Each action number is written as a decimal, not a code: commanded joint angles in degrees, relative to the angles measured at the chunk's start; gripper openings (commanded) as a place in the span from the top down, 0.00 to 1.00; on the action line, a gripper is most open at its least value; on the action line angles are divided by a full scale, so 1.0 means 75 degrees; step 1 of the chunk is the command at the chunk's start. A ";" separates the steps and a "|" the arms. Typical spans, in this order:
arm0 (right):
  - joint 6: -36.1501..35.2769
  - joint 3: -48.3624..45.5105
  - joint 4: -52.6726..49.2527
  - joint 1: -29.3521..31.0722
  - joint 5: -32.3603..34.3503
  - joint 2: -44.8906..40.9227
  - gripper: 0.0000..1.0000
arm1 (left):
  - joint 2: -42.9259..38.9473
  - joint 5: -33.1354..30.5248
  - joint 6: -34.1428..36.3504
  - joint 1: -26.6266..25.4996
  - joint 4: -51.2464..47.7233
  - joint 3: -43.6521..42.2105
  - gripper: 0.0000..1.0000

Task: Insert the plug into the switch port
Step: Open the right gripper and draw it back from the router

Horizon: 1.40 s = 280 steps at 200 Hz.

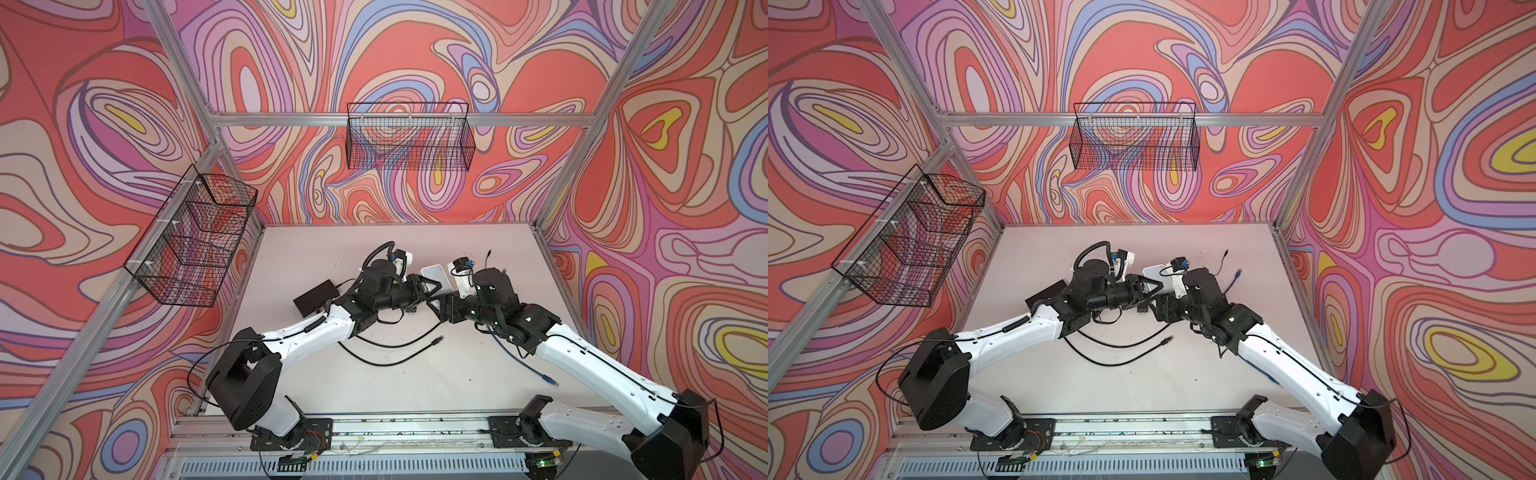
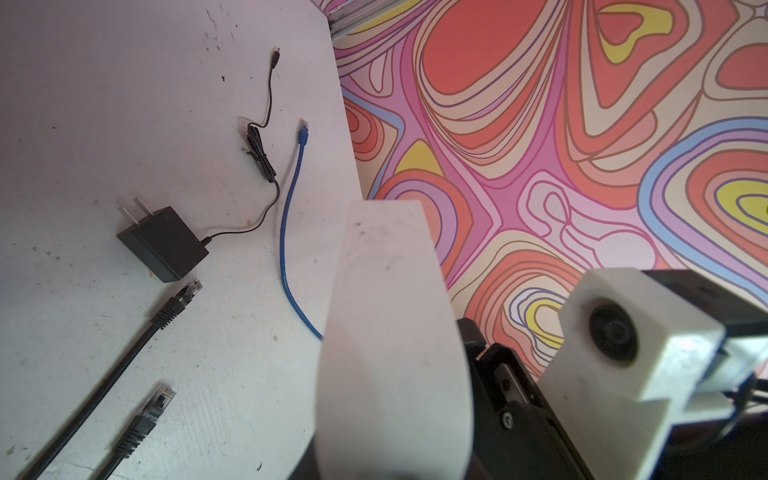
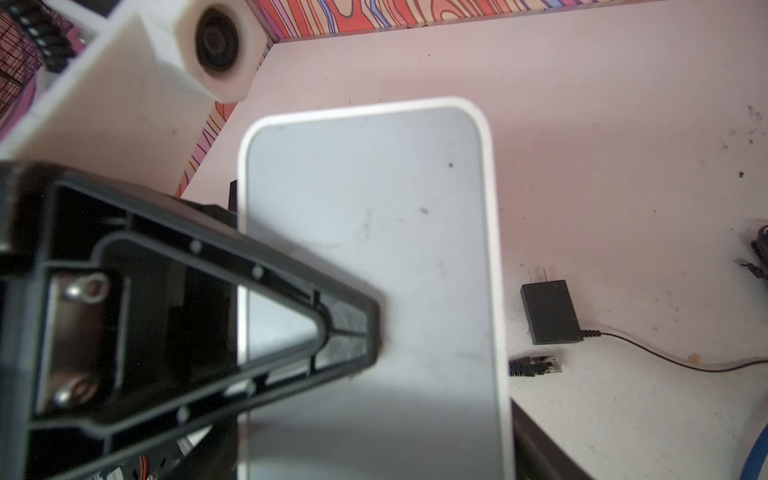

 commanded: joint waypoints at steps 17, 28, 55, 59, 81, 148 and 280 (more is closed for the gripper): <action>0.0697 -0.0362 -0.0437 -0.0096 0.1021 -0.1000 0.13 | -0.0745 -0.0138 0.0308 0.0681 -0.0442 -0.0412 0.89; 0.0791 -0.0479 -0.0540 -0.0095 0.1094 -0.1134 0.13 | -0.0852 -0.0090 0.0322 0.0800 -0.0474 -0.0490 0.89; 0.1072 -0.0608 -0.1168 -0.0104 0.2029 -0.1159 0.14 | -0.1093 -0.0033 0.0447 0.0927 -0.0703 -0.0632 0.88; 0.1130 -0.0563 -0.1332 -0.0101 0.2232 -0.1092 0.15 | -0.1139 -0.0027 0.0498 0.0930 -0.0774 -0.0643 0.88; 0.1459 -0.0309 -0.1899 -0.0143 0.3183 -0.0530 0.17 | -0.1402 -0.0062 0.0661 0.0927 -0.1124 -0.0817 0.87; 0.0903 0.1229 -0.1564 -0.3141 0.2017 0.2575 0.35 | -0.2609 -0.0528 0.1475 0.0927 -0.3221 -0.1185 0.85; 0.0840 0.7885 -0.2152 -0.4300 0.2655 0.9739 0.59 | -0.3860 -0.1189 0.2506 0.0927 -0.5710 -0.0628 0.86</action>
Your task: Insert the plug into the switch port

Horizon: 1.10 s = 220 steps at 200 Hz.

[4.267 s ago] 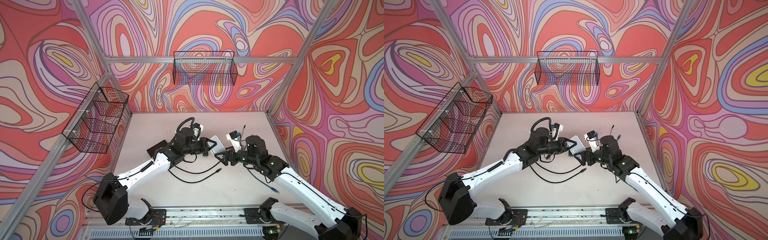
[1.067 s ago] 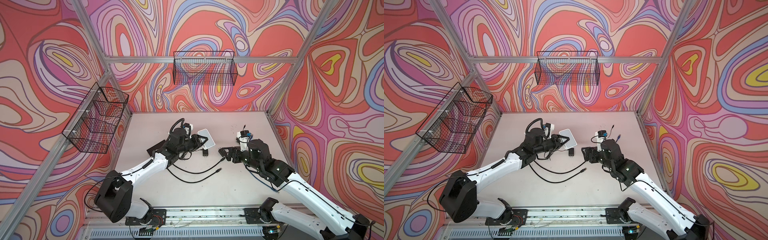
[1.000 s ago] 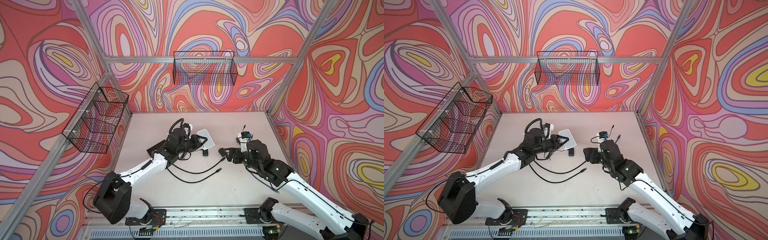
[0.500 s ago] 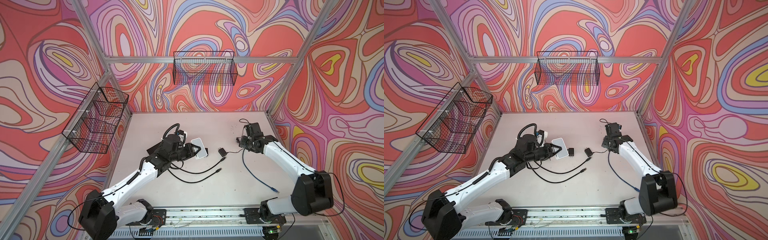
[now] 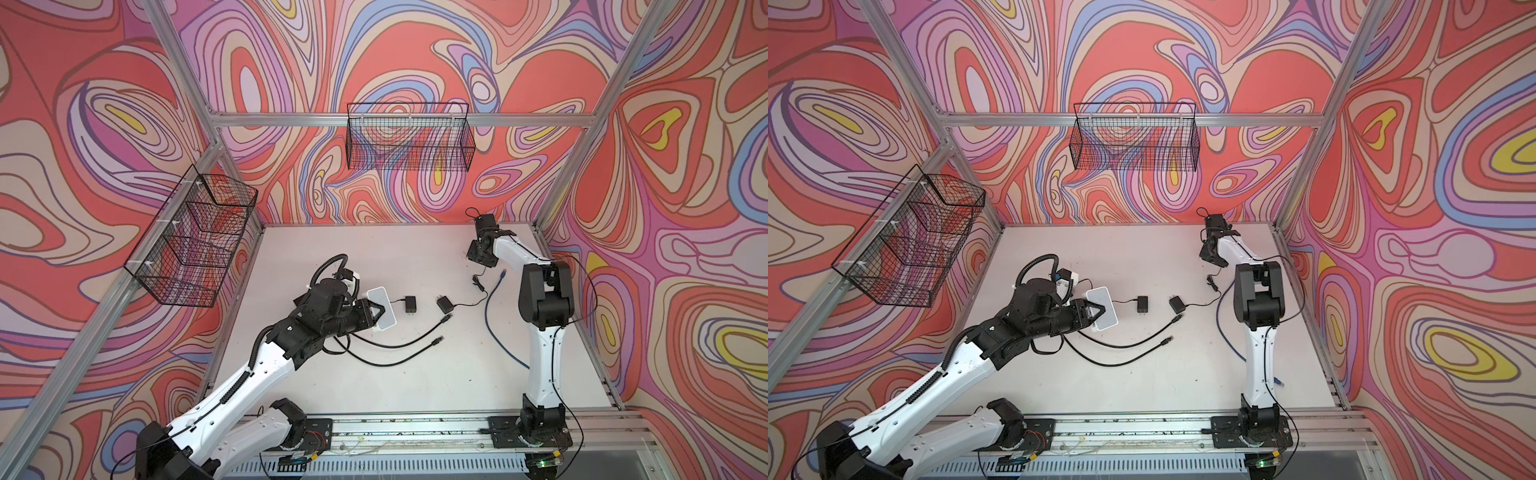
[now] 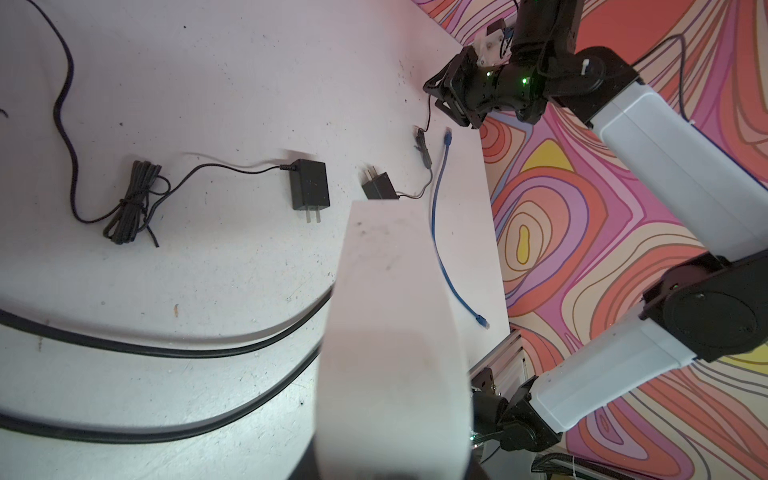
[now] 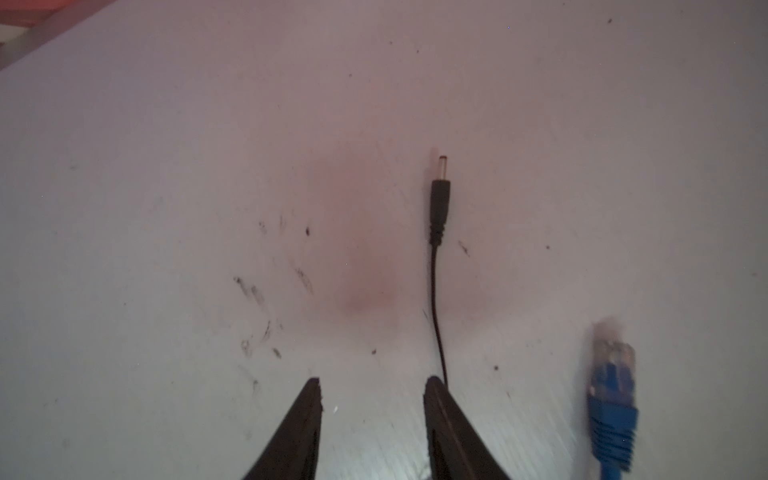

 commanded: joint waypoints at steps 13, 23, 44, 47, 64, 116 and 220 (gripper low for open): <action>0.0140 0.0492 -0.0306 -0.0100 0.0373 0.0231 0.59 | 0.0119 0.0009 0.0374 0.0013 -0.0380 0.0552 0.86; 0.0088 0.0505 -0.0300 -0.0109 0.0385 0.0207 0.59 | 0.0097 0.0003 0.0374 0.0012 -0.0321 0.0553 0.86; -0.0021 0.0546 -0.0347 -0.0147 0.0432 0.0246 0.59 | 0.0123 -0.0047 0.0373 0.0014 -0.0254 0.0535 0.86; -0.0028 0.0585 -0.0370 -0.0153 0.0437 0.0270 0.59 | 0.0137 -0.0055 0.0374 0.0012 -0.0242 0.0535 0.86; -0.0046 0.0774 -0.0483 -0.0298 0.0348 0.0472 0.59 | 0.0222 -0.0019 0.0352 0.0012 -0.0178 0.0541 0.86; -0.0150 0.1043 -0.0499 -0.0591 0.0103 0.0886 0.60 | 0.0261 -0.0124 0.0344 0.0012 -0.0146 0.0627 0.86; -0.0200 0.1450 -0.0621 -0.0708 -0.0576 0.1384 0.69 | 0.0449 -0.0070 0.0363 0.0014 -0.0072 0.0745 0.86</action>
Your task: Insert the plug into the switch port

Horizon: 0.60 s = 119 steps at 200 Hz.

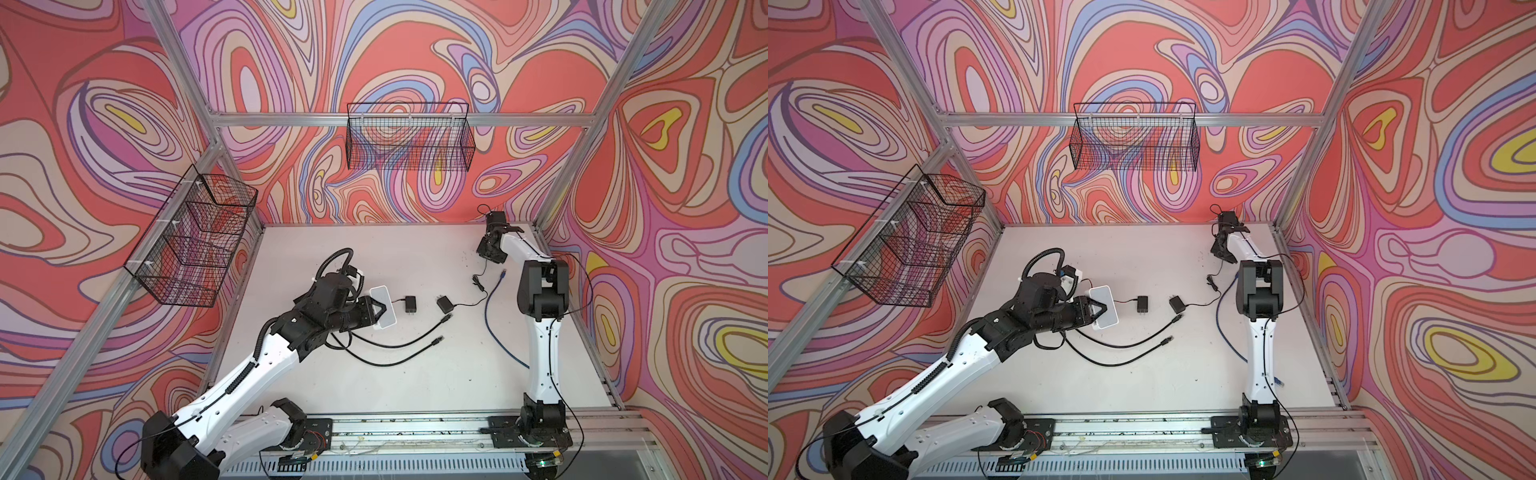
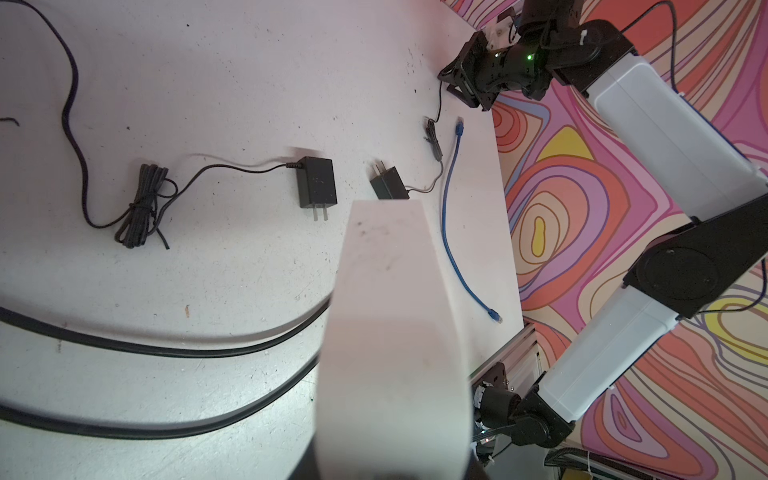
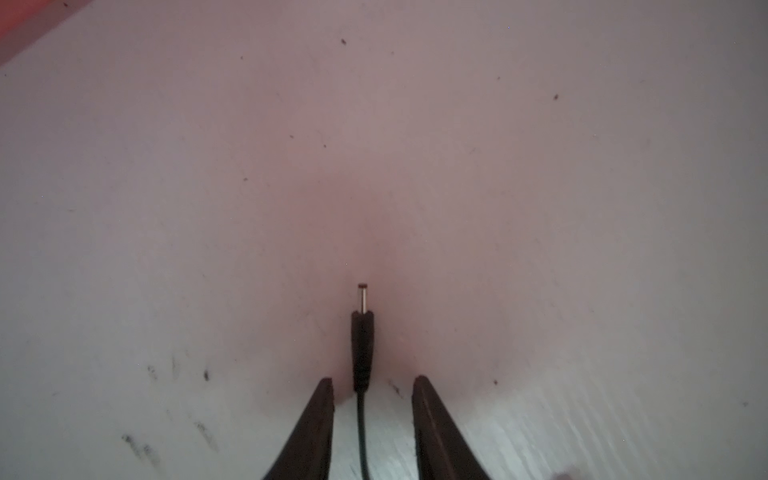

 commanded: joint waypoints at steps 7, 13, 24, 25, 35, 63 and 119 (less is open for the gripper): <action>-0.0005 0.0090 -0.0230 -0.0036 -0.0346 0.0384 0.70 | 0.0013 -0.0057 0.0147 0.0012 0.0146 0.0313 0.86; -0.0006 0.0118 -0.0249 -0.0041 -0.0349 0.0412 0.70 | 0.0006 -0.0060 0.0156 0.0012 0.0143 0.0313 0.86; -0.0001 0.0155 -0.0287 -0.0062 -0.0380 0.0445 0.72 | -0.0003 -0.0061 0.0161 0.0012 0.0116 0.0302 0.86; -0.0004 0.0164 -0.0291 -0.0062 -0.0376 0.0453 0.72 | -0.0006 -0.0056 0.0162 0.0012 0.0112 0.0302 0.86; -0.0001 0.0202 -0.0334 -0.0075 -0.0377 0.0478 0.73 | -0.0024 -0.0060 0.0173 0.0012 0.0096 0.0302 0.86; -0.0085 0.0241 -0.0394 -0.0096 -0.0390 0.0506 0.77 | -0.0033 -0.0051 0.0185 0.0012 0.0112 0.0278 0.86; -0.0330 0.0435 -0.0567 -0.0125 -0.0339 0.0764 0.92 | -0.0007 0.0026 0.0185 0.0012 0.0162 0.0243 0.86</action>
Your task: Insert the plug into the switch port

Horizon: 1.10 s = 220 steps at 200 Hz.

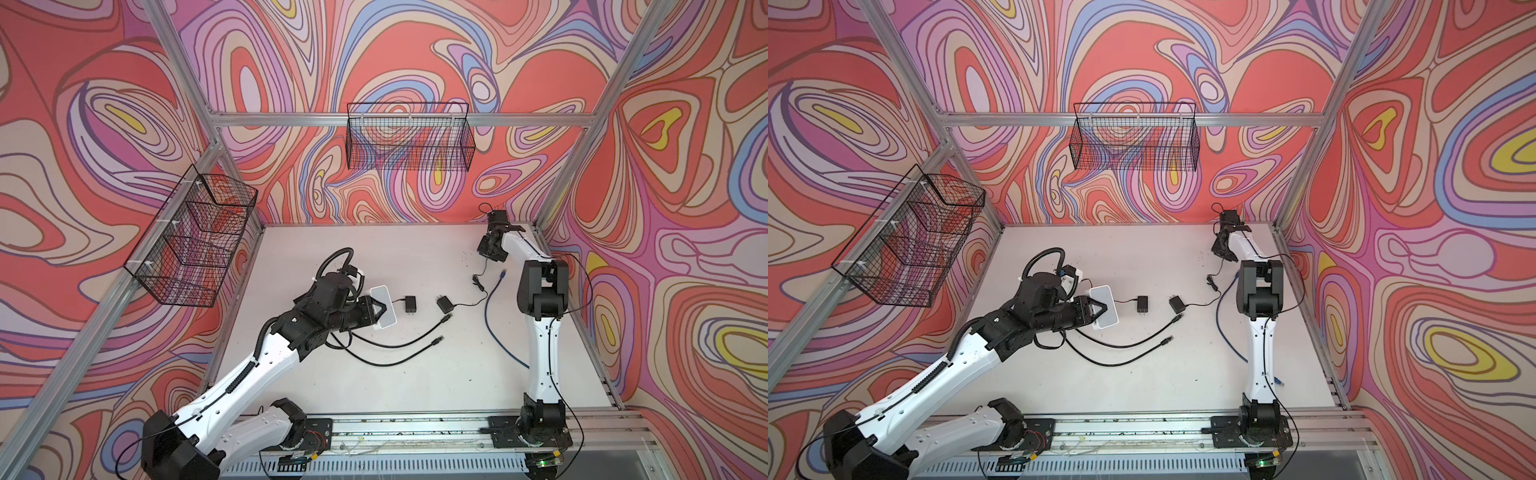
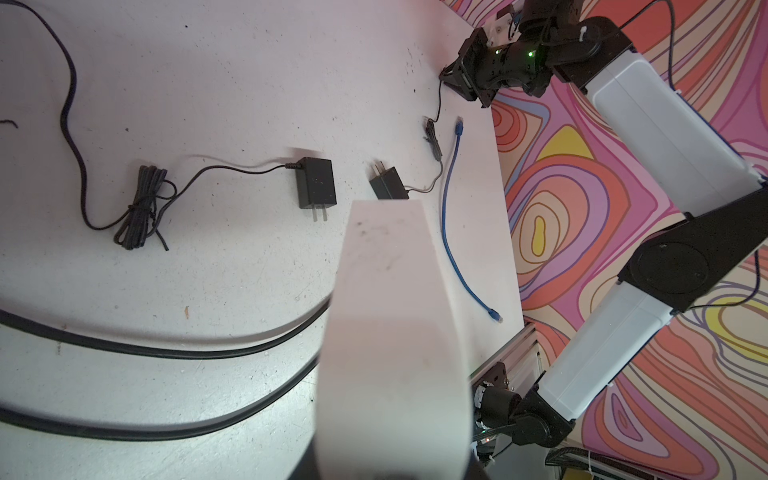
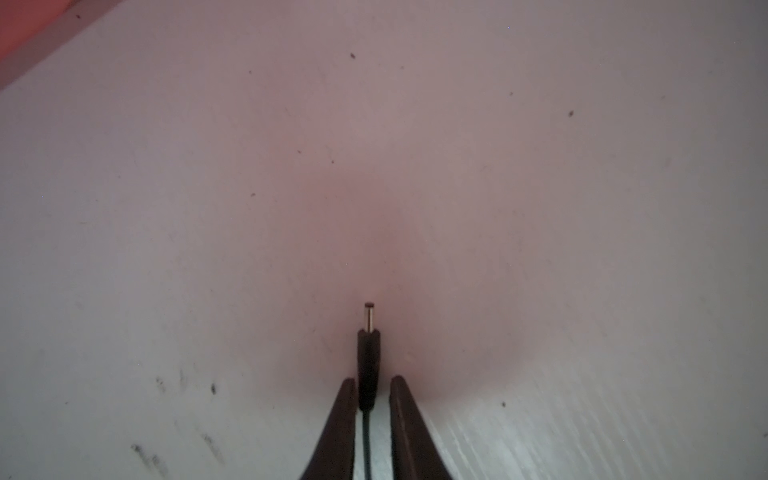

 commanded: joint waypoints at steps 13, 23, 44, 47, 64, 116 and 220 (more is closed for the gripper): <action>-0.0245 0.0149 -0.0427 -0.0042 -0.0203 0.0652 0.96 | -0.0030 0.0011 0.0164 0.0021 0.0164 0.0223 0.87; -0.0308 0.0091 -0.0364 -0.0044 -0.0305 0.0648 1.00 | -0.0024 0.0017 0.0160 0.0024 0.0158 0.0211 0.86; -0.0732 -0.0466 0.0435 -0.0032 -0.0977 0.0278 1.00 | -0.0013 0.0011 0.0150 0.0024 0.0195 0.0199 0.86; -0.0793 -0.0586 0.0580 -0.0029 -0.1073 0.0187 1.00 | -0.0020 0.0008 0.0142 0.0024 0.0202 0.0189 0.87; -0.1092 -0.1142 0.1168 -0.0005 -0.1433 -0.0373 1.00 | 0.0027 0.0069 0.0085 0.0021 0.0315 0.0163 0.86; -0.2156 -0.2846 0.1898 0.0432 -0.2651 -0.2622 1.00 | 0.0451 0.0268 0.0050 0.0024 0.0719 0.0349 0.87; -0.2257 -0.7162 0.2706 0.1883 -0.3592 -0.7141 1.00 | 0.2832 0.0606 0.0023 0.0352 0.2369 0.2015 0.88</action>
